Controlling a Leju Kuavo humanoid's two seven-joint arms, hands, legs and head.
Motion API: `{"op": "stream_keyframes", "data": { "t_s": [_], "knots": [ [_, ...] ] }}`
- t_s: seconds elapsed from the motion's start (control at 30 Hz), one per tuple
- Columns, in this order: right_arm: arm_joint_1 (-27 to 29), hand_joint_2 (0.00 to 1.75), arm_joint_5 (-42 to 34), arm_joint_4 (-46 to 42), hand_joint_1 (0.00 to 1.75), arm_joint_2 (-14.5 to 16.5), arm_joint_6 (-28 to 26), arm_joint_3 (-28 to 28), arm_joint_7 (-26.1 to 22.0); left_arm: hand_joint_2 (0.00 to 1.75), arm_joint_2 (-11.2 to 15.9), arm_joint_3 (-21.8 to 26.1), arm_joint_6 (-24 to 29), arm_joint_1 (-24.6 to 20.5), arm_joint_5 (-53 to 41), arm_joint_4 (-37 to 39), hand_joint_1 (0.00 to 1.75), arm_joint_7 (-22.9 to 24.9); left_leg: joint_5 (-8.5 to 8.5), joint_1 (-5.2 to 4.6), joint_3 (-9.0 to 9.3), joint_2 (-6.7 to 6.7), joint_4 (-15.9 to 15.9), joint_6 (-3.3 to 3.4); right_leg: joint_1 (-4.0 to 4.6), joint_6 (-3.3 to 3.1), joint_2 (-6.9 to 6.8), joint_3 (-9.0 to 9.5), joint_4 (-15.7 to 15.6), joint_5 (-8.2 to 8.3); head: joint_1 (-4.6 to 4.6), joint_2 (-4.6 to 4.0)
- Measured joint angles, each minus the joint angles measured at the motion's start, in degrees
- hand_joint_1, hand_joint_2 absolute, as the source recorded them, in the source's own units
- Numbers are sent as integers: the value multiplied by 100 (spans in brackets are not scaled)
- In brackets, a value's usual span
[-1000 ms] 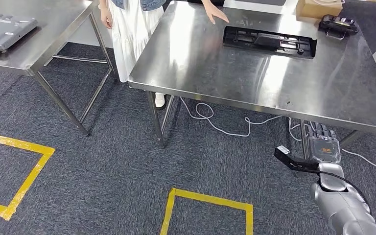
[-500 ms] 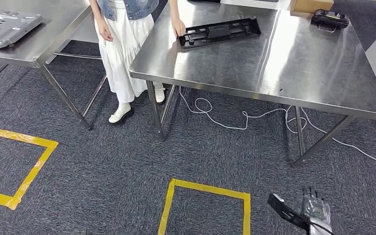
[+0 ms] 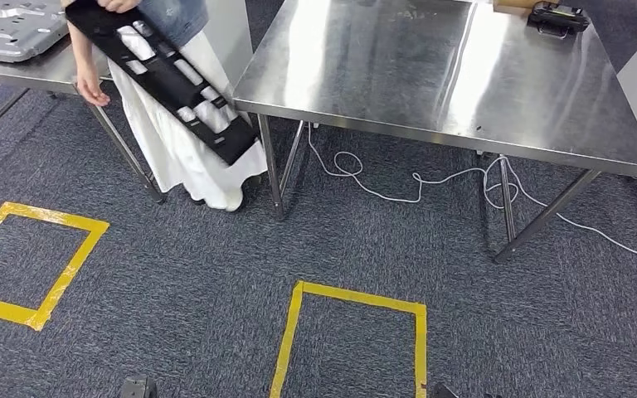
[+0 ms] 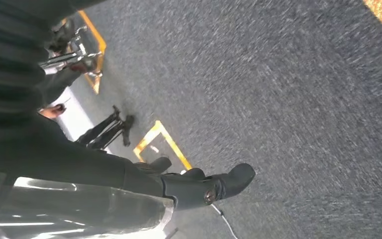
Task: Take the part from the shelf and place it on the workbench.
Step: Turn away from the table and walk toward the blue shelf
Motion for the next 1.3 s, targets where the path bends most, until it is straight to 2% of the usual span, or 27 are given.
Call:
{"op": "stream_keyframes", "data": {
  "t_s": [0.07,0.1,0.13,0.17,0.23,0.27,0.3,0.33,0.37,0.43,0.47,0.5,0.57,0.63,0.67,0.73,0.8,0.83,0.87,0.93,1.0,1.03,1.1,1.17,1.23,1.27,1.3],
  "knots": [
    [62,175,-458,6,0,83,81,-186,-290,0,-5,0,22,3,-7,-1,0,14,84,1,-5,10,-11,-64,40,-106,7,29,-150,-36,-16,0],
    [117,175,-771,12,0,158,74,-348,-493,0,-8,0,42,15,-9,0,0,21,81,20,-26,5,2,-97,12,-166,-6,-2,-156,-2,-15,0],
    [184,175,-1033,17,0,242,24,-533,-677,0,-11,0,63,36,-11,1,0,27,-30,40,-69,-3,76,-133,-9,-245,-19,-39,-156,49,-21,0],
    [257,175,-1195,24,0,324,-34,-704,-806,0,-16,0,80,61,-13,2,0,28,-256,62,-138,-11,258,-172,-34,-320,-30,-91,-162,113,-26,0],
    [383,175,-1287,38,0,466,-93,-958,-916,0,-27,0,91,95,-15,4,0,28,-918,99,-333,-18,983,-243,-39,-403,-40,-218,-156,243,-37,0],
    [429,175,-1296,44,0,515,-96,-1044,-930,0,-33,0,91,100,-17,5,0,28,-1151,114,-401,-19,1389,-280,-32,-405,-40,-289,-149,305,-39,0],
    [456,175,-1302,50,0,555,-96,-1118,-937,0,-34,0,91,100,-20,5,0,28,-1227,131,-400,-18,1671,-310,-28,-392,-39,-366,-133,364,-40,0],
    [471,175,-1309,56,0,580,-95,-1179,-939,0,-34,0,91,100,-21,5,0,28,-1171,149,-300,-17,1756,-331,-26,-375,-35,-445,-109,417,-40,0],
    [479,175,-1312,60,0,596,-94,-1232,-940,0,-34,0,92,97,-21,4,0,28,-1028,167,-70,-17,1576,-337,-27,-350,-27,-524,-77,458,-42,0],
    [494,175,-1316,67,0,623,-94,-1323,-940,0,-32,0,93,85,-21,4,0,27,-880,186,576,-27,769,-308,-24,-295,-12,-634,-6,511,-43,0],
    [498,175,-1321,69,0,635,-93,-1358,-940,0,-32,0,93,79,-23,3,0,25,-904,177,836,-33,385,-278,-18,-247,-11,-668,17,543,-40,0],
    [498,175,-1348,72,0,644,-92,-1387,-940,0,-31,0,92,76,-28,3,0,23,-960,158,981,-39,141,-244,-15,-198,-14,-690,28,576,-39,0],
    [498,175,-1516,78,0,669,-77,-1480,-952,0,-33,0,85,77,-40,4,0,21,-959,110,1002,-36,-17,-155,-4,-83,-18,-718,5,666,-34,0],
    [502,175,-1767,88,0,707,-70,-1647,-959,0,-48,0,75,73,-64,5,0,22,-833,109,933,-7,-95,-35,9,-53,-17,-796,82,601,-28,0],
    [504,175,-1859,93,0,730,-74,-1738,-939,0,-56,-1,72,70,-86,5,0,26,-762,115,882,8,-135,25,16,-78,-13,-879,229,460,-20,0],
    [507,175,-1946,102,0,773,-81,-1901,-858,0,-67,-8,66,64,-165,4,0,54,-639,109,750,21,-154,95,-2,-170,-4,-1130,862,-9,-8,0],
    [513,175,-1918,110,0,807,-25,-2003,-781,0,-70,-45,45,63,-296,5,0,125,-519,99,594,36,-149,101,-17,-158,-1,-1319,1574,-327,1,0],
    [516,175,-1889,114,0,820,29,-2030,-765,0,-71,-83,28,62,-382,5,0,178,-460,97,515,43,-144,90,-22,-104,-1,-1303,1735,-334,4,0],
    [517,175,-1865,116,0,831,86,-2050,-764,0,-72,-133,13,60,-472,5,0,241,-402,97,440,48,-140,73,-27,-33,-1,-1172,1674,-245,8,0],
    [508,175,-1883,120,0,843,178,-2094,-782,0,-67,-235,-3,53,-605,5,0,390,-295,92,325,49,-118,19,-55,68,-4,-599,972,-29,12,0],
    [481,175,-1967,121,0,845,339,-2167,-798,0,-49,-304,-34,45,-673,4,0,526,-212,63,246,51,-57,-50,-42,58,11,-16,123,-6,14,0],
    [473,175,-2020,123,0,846,487,-2210,-805,0,-31,-330,-71,43,-708,4,0,586,-176,50,219,52,-29,-81,-26,26,22,116,-97,-38,10,0],
    [485,175,-2092,129,0,848,803,-2294,-820,0,8,-394,-183,53,-802,4,0,698,-117,58,188,50,-4,-140,-33,-62,37,86,-151,-26,-11,0],
    [502,175,-2103,136,0,862,997,-2349,-842,0,48,-465,-305,78,-911,6,0,799,-319,99,105,33,167,-198,-85,-198,15,8,-143,52,-19,0],
    [506,175,-2080,139,0,873,1071,-2371,-869,0,69,-549,-418,98,-1040,8,0,882,-876,129,-98,9,769,-253,-91,-328,-7,-105,-141,159,-19,0],
    [508,175,-2065,139,0,873,1097,-2375,-878,0,70,-599,-462,104,-1103,9,0,924,-1142,139,-211,0,1172,-274,-75,-361,-12,-162,-134,211,-18,0],
    [513,175,-2052,140,0,872,1125,-2377,-882,0,72,-648,-498,110,-1153,10,0,966,-1304,148,-284,-8,1518,-293,-60,-370,-16,-222,-123,261,-17,0]
  ]
}}
